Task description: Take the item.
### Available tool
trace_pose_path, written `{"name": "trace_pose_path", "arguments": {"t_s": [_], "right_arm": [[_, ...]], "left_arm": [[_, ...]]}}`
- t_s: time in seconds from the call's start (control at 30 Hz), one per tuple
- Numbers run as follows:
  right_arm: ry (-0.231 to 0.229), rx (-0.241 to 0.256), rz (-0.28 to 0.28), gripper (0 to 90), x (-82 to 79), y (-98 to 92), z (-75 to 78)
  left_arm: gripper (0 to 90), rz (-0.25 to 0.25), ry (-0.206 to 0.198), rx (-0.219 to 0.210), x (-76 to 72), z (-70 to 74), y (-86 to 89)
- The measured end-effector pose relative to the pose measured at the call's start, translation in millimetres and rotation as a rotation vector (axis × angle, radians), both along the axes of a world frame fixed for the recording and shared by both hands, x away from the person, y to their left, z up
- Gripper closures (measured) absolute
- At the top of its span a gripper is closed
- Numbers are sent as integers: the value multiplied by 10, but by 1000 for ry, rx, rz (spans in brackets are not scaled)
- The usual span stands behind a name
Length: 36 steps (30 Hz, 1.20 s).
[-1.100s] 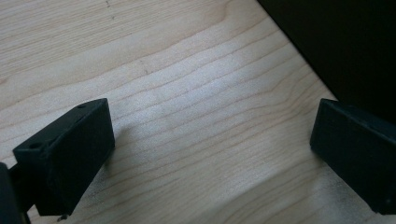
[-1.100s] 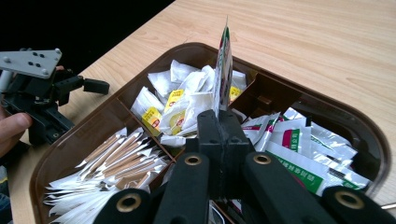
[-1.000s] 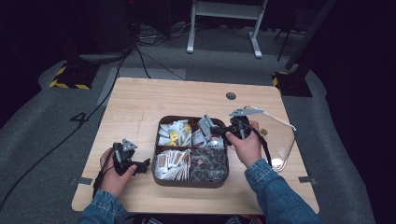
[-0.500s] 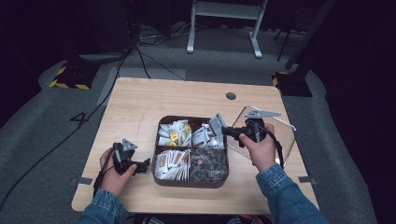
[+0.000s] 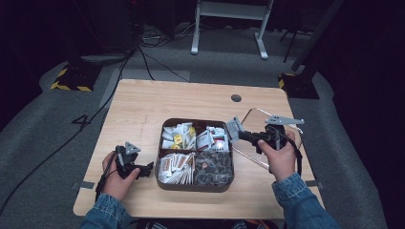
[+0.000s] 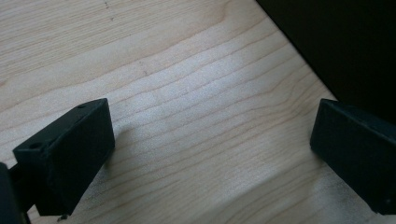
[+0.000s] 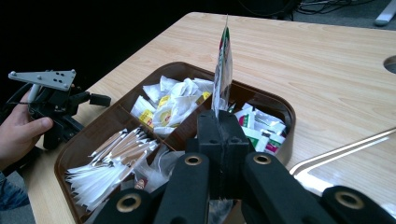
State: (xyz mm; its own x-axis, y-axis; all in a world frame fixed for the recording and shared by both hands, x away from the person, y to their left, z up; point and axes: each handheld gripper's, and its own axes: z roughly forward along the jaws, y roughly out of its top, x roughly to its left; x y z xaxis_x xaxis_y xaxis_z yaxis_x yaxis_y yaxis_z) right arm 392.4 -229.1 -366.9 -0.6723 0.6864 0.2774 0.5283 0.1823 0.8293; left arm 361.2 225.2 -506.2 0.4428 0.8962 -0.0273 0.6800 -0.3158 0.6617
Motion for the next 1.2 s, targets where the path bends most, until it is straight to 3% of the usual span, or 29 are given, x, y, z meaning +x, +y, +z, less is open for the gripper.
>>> {"name": "trace_pose_path", "arguments": {"t_s": [0.7, 0.9, 1.2], "right_arm": [[5, 23, -78, 900, -337, -435, -135], [23, 55, -99, 900, -533, -554, -284], [53, 71, -110, 900, -652, -608, -487]], "left_arm": [[1, 0, 0, 1, 5, 0, -3], [1, -2, 1, 2, 11, 1, -8], [2, 0, 0, 3, 10, 1, -12]]}}
